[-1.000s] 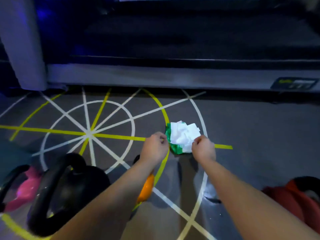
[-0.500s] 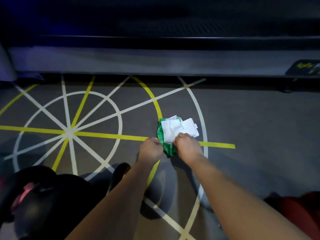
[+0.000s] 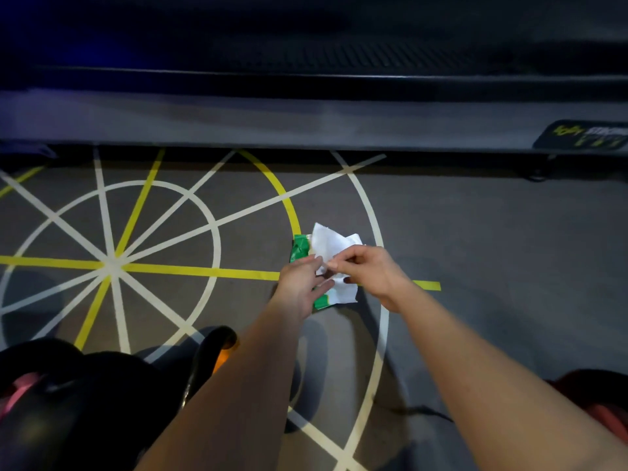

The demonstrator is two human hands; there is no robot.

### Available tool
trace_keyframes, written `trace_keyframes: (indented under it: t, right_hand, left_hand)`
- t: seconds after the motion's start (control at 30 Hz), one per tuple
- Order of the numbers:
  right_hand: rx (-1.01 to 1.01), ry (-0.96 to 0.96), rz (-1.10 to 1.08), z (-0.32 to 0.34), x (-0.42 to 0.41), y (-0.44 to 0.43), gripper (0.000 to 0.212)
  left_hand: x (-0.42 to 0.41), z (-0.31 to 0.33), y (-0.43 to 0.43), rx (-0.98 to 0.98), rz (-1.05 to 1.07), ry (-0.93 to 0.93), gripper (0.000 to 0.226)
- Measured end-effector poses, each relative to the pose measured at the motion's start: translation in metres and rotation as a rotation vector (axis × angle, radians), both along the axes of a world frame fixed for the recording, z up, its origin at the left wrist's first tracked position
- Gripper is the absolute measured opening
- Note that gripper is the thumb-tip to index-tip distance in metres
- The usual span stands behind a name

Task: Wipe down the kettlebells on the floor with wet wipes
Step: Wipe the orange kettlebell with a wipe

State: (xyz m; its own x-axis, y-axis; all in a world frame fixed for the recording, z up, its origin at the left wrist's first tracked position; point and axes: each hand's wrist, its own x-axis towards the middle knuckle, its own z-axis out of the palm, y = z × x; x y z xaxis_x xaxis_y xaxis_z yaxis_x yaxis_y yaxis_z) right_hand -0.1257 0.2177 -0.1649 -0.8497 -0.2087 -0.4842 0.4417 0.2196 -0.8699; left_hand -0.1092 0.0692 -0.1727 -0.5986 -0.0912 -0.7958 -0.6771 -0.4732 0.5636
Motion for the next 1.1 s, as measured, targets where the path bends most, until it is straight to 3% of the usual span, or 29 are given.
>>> trace_keyframes:
  t: [0.13, 0.33, 0.53, 0.6, 0.7, 0.87, 0.93, 1.0, 1.1]
  right_hand:
    - [-0.084, -0.012, -0.195, 0.003, -0.002, 0.003, 0.007]
    - [0.094, 0.17, -0.613, 0.024, -0.025, 0.005, 0.011]
    - [0.104, 0.297, -0.797, 0.039, -0.035, -0.003, 0.016]
    - [0.067, 0.318, -0.848, 0.049, -0.039, -0.002, 0.014]
    - [-0.045, 0.226, -0.89, 0.063, -0.048, -0.001, 0.01]
    - [-0.202, 0.102, -0.927, 0.074, -0.05, -0.007, 0.011]
    - [-0.29, 0.084, -0.962, 0.078, -0.053, -0.007, 0.008]
    - [-0.376, 0.069, -0.996, 0.084, -0.056, -0.003, 0.009]
    - [-0.411, 0.055, -1.047, 0.092, -0.061, 0.008, 0.01]
  left_hand:
    - [0.004, -0.004, 0.003, -0.038, 0.075, -0.002, 0.03]
    - [0.015, -0.014, 0.006, -0.118, 0.23, -0.012, 0.038]
    - [0.021, -0.009, 0.001, 0.058, 0.336, -0.045, 0.009]
    - [0.021, -0.008, -0.001, 0.042, 0.292, -0.008, 0.003]
    - [0.023, -0.012, -0.005, 0.043, 0.207, 0.097, 0.021]
    - [0.026, 0.0, -0.015, 0.256, 0.1, 0.284, 0.044]
    - [0.024, 0.008, -0.016, 0.332, 0.043, 0.365, 0.041]
    - [0.024, 0.012, -0.016, 0.334, 0.042, 0.381, 0.024]
    - [0.027, 0.008, -0.023, 0.25, 0.022, 0.394, 0.024]
